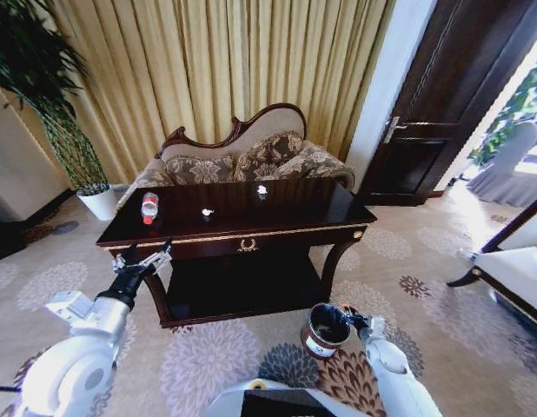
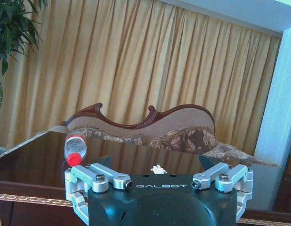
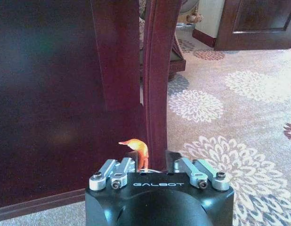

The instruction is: Move to the front of the table and place the trash on the table into the trash bin.

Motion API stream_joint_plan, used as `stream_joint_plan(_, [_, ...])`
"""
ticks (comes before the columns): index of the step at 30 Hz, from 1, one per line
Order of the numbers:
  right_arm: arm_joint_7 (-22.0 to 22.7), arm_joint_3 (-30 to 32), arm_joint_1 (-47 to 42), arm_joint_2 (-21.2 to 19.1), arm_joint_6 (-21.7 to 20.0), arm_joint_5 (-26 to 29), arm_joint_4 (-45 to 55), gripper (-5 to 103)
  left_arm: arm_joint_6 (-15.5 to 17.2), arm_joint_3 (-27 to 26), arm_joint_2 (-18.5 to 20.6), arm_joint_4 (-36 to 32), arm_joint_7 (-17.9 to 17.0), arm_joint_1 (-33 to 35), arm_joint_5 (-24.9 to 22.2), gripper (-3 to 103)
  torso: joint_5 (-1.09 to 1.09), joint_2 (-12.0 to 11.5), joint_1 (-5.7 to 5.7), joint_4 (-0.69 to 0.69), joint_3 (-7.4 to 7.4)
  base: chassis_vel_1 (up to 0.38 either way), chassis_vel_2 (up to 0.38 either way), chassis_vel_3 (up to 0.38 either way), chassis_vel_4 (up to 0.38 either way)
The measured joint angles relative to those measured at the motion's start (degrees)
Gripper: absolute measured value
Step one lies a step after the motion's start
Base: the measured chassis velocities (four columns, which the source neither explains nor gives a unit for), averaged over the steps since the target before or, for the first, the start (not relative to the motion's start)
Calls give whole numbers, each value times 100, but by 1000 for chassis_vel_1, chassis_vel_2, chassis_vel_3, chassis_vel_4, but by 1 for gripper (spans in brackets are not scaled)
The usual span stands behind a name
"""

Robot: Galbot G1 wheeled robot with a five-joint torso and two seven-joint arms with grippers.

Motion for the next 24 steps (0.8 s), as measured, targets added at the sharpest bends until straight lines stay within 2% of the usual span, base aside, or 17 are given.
stream_joint_plan(1, [0,0,0,0,0,0,0,33,0,0,0,0,0,0,0,100,0,0,0,0,0,0,0,0,0])
stream_joint_plan(3, [0,0,-12,-1,45,-2,17,45,-20,-1,0,-1,0,7,2,100,0,0,0,1,0,0,0,0,0])
stream_joint_plan(5, [0,0,-18,-3,61,-6,21,45,-25,-2,0,-2,1,10,3,100,0,0,0,0,0,0,0,0,0])
stream_joint_plan(6, [0,2,-30,-11,93,-9,27,56,-36,-2,-1,-4,1,17,6,100,0,0,0,0,0,0,0,0,0])
stream_joint_plan(7, [0,7,-35,-17,108,-10,29,56,-42,-2,-7,-4,2,21,12,100,0,0,0,0,0,0,0,0,0])
stream_joint_plan(9, [0,15,-39,-28,134,-9,29,67,-50,9,-14,-12,2,26,22,100,0,0,0,0,0,0,0,0,0])
stream_joint_plan(10, [0,15,-39,-28,134,-9,29,67,-50,9,-14,-12,2,26,22,100,0,0,0,0,0,0,0,0,0])
stream_joint_plan(12, [0,20,-50,-33,154,-8,29,78,-52,12,-16,-29,3,32,26,100,0,0,0,0,0,0,0,0,0])
stream_joint_plan(13, [0,20,-50,-33,154,-8,29,78,-52,12,-16,-29,3,32,26,100,0,0,0,0,0,0,0,0,0])
stream_joint_plan(15, [1,20,-58,-27,174,-8,29,88,-53,5,-14,-42,5,41,26,100,0,0,0,0,0,0,0,0,0])
stream_joint_plan(16, [1,20,-58,-27,174,-8,29,88,-53,5,-14,-42,5,41,26,100,0,0,0,0,0,0,0,0,0])
stream_joint_plan(18, [-1,16,-63,-14,184,-8,29,98,-57,-12,-13,-53,6,53,26,100,0,0,0,0,0,0,0,0,0])
stream_joint_plan(24, [-4,8,-56,1,253,-38,7,100,-70,-31,-36,-83,7,94,26,100,1,0,0,0,0,0,0,0,0])
